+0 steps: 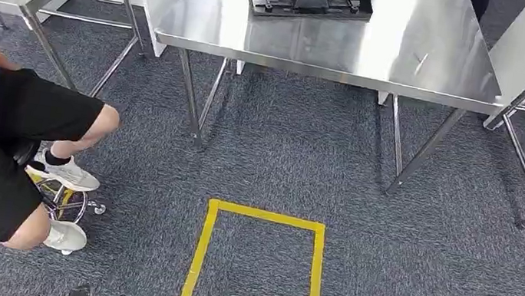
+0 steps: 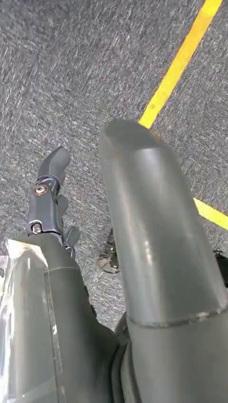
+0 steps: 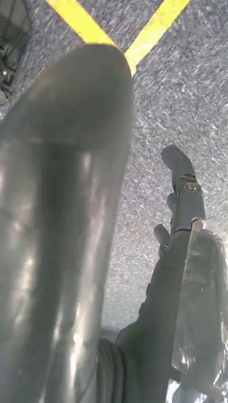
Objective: Take the parts from the cabinet and place them on the table.
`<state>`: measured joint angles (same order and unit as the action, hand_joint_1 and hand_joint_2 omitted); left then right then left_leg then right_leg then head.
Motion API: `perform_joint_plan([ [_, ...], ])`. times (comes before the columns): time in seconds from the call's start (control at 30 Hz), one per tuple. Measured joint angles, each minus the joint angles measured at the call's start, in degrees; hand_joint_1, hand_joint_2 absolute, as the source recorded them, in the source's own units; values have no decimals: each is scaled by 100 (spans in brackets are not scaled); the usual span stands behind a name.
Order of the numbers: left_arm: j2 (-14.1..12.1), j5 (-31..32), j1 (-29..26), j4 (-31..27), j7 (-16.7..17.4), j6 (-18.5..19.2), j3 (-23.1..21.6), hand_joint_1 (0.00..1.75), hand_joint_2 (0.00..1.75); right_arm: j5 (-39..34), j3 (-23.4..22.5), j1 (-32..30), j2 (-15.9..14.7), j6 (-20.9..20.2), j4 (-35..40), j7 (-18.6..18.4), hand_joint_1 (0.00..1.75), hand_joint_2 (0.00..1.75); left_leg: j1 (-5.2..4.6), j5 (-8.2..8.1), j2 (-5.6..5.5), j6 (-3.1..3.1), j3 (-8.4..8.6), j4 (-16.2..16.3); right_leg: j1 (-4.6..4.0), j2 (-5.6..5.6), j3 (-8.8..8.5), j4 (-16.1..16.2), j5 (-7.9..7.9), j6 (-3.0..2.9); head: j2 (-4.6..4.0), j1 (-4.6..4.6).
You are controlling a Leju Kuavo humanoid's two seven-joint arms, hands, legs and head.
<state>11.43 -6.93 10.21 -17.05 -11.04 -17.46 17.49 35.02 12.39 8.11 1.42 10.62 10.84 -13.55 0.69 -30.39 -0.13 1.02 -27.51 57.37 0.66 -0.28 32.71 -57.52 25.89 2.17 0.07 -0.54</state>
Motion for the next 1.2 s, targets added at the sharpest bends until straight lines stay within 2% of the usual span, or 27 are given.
perform_joint_plan([
  [0.07, -9, -9, -9, 2, 0, 0, 2, 0, 0, 11, 0, 27, 4, -15, 0, 0, 0, 0, -48, 12, -5, 26, -76, -5, 17, -11, 55, 1, -92, 99, 0, 15],
  [0.13, -7, -46, -15, 2, -9, -4, 7, 0, 0, 28, 0, 29, 4, -33, -9, 0, 0, 0, -4, 151, 24, 171, -150, -72, 23, -14, 127, -44, -86, 176, 0, 11],
  [0.17, -7, -59, -10, 2, -20, -9, 9, 0, 0, 33, 0, 30, 7, -37, -9, 0, 0, 0, -24, 206, 22, 209, -214, -72, 32, 0, 220, -179, 107, 149, 0, 7],
  [0.2, -7, -70, -10, 2, -28, -13, 9, 0, 0, 48, 2, 32, 22, -37, -9, 2, 0, 0, -27, 264, 32, 253, -288, -71, 32, 3, 349, -535, 418, 100, -2, -26],
  [0.27, -4, -100, -14, 2, -50, -18, 11, 0, 0, 85, 4, 47, 22, -37, -9, 7, 0, 0, -43, 385, 38, 263, -455, -66, 29, 5, 614, -1434, 886, 86, 0, -22],
  [0.3, -4, -101, -18, 2, -55, -20, 11, 0, 0, 87, 4, 47, 20, -37, -9, 13, 0, 0, -50, 441, 42, 261, -528, -63, 31, 5, 656, -1714, 952, 123, -2, -22],
  [0.33, -4, -101, -21, 2, -55, -20, 11, 0, 0, 92, 4, 44, 17, -37, -9, 13, 0, 0, -51, 497, 44, 254, -604, -62, 33, 5, 587, -1780, 891, 180, -2, -20],
  [0.4, -4, -103, -21, 4, -57, -30, 13, 0, 0, 96, 4, 54, 17, -37, -9, 18, 0, 0, -49, 603, 44, 231, -734, -56, 41, 4, 145, -1239, 560, 305, 0, -22],
  [0.43, 0, -103, -19, 4, -59, -35, 13, 0, 0, 101, 4, 72, 17, -37, -9, 17, 0, 0, -49, 661, 42, 207, -791, -52, 47, 4, -250, -655, 417, 332, 0, -22],
  [0.47, 0, -107, -17, 2, -63, -53, 15, 0, 0, 101, 4, 93, 17, -37, -7, 17, 0, 0, -53, 708, 39, 173, -813, -42, 49, 4, -644, -88, 455, 295, 0, -24],
  [0.5, 0, -111, -16, 2, -70, -66, 17, 0, 0, 105, 7, 120, 20, -35, -7, 20, 0, 0, -86, 746, 37, 133, -848, -27, -6, 17, -906, 328, 570, 206, -2, -22],
  [0.6, 13, -111, -16, 4, -70, -79, 17, 0, 0, 118, 7, 114, 20, -35, -9, 15, 0, 0, -68, 873, 51, 42, -845, -51, -46, 28, -750, 245, 510, 72, 0, 15],
  [0.63, 13, -111, -26, 7, -70, -101, 17, 0, 0, 118, 7, 105, 33, -35, -11, 2, 0, 0, -69, 920, 43, -6, -871, -56, 21, 23, -688, 271, 440, -28, 0, 17],
  [0.67, 11, -111, -26, 7, -70, -120, 17, 0, 0, 120, 7, 126, 39, -35, -13, 0, 0, 0, -40, 703, 27, -34, -954, 47, 44, 6, -645, 263, 378, -99, 0, 17],
  [0.7, 15, -116, -28, 7, -70, -129, 20, 0, 0, 120, 4, 127, 37, -35, -13, -9, 0, 0, -32, 346, 24, -52, -1035, 306, 44, 2, -569, 262, 318, -188, 0, 35],
  [0.77, 15, -118, -22, 7, -70, -136, 20, 0, 0, 127, 4, 121, 37, -35, -13, -9, 0, 0, -22, -298, 21, -100, -1282, 1206, 23, -2, -460, 256, 199, -213, 0, 41],
  [0.8, 15, -118, -26, 7, -70, -136, 20, 0, 0, 127, 7, 115, 39, -35, -13, -9, 0, 0, -14, -432, 20, -118, -1367, 1618, 17, -4, -386, 245, 138, -208, 0, 44],
  [0.83, 15, -118, -29, 9, -70, -138, 20, 0, 0, 127, 7, 110, 39, -35, -13, -9, 0, 0, -10, -374, 20, -124, -1345, 1803, 11, -4, -305, 225, 93, -187, 0, 46],
  [0.87, 15, -118, -28, 7, -70, -136, 20, 0, 0, 127, 5, 109, 37, -35, -13, -9, 0, 0, -3, -212, 22, -120, -1200, 1704, 12, -3, -233, 195, 61, -174, 0, 46],
  [0.9, 15, -118, -25, 7, -70, -138, 20, 0, 0, 127, 7, 108, 37, -35, -15, -9, 0, 0, 6, -29, 23, -114, -945, 1373, 19, -4, -169, 153, 44, -148, 0, 46],
  [0.93, 13, -118, -19, 7, -70, -138, 20, 0, 0, 127, 7, 111, 39, -35, -15, -15, 0, 0, 13, 123, 23, -100, -569, 836, 25, -3, -113, 103, 34, -132, -2, 46],
  [0.97, 13, -118, -11, 7, -70, -138, 22, 0, 0, 127, 4, 114, 44, -35, -15, -17, 0, 0, 19, 156, 21, -85, -209, 330, 25, -2, -78, 48, 27, -119, -2, 48],
  [1.0, 15, -118, 5, 7, -70, -136, 20, 0, 0, 127, 7, 116, 41, -35, -15, -17, 0, 0, -3, 23, 0, -59, -23, 17, -21, -2, -13, -3, 10, -88, 0, 48],
  [1.07, 24, -118, 6, 7, -70, -140, 20, 0, 0, 127, 7, 124, 39, -35, -15, -17, 0, 0, -34, 42, -16, -20, -100, 14, -19, -5, 18, -7, -58, 10, 0, 39],
  [1.13, 28, -122, 1, 7, -70, -155, 22, 0, 0, 136, 4, 111, 41, -35, -15, -22, 0, 0, -60, 126, -3, 98, -158, -13, -16, 2, 47, 8, -132, 117, 0, 41],
  [1.17, 46, -133, 13, 7, -70, -173, 24, 0, 0, 155, 7, 110, 33, -35, -20, -30, 0, 0, -27, 196, 36, 162, -219, -44, 16, 4, 103, -74, -42, 120, 0, 43],
  [1.2, 46, -168, 35, 4, -72, -181, 26, 0, 0, 184, 7, 111, 37, -41, -22, -39, 0, 0, -33, 252, 27, 229, -305, -46, 1, 10, 240, -314, 227, 63, 0, 26],
])
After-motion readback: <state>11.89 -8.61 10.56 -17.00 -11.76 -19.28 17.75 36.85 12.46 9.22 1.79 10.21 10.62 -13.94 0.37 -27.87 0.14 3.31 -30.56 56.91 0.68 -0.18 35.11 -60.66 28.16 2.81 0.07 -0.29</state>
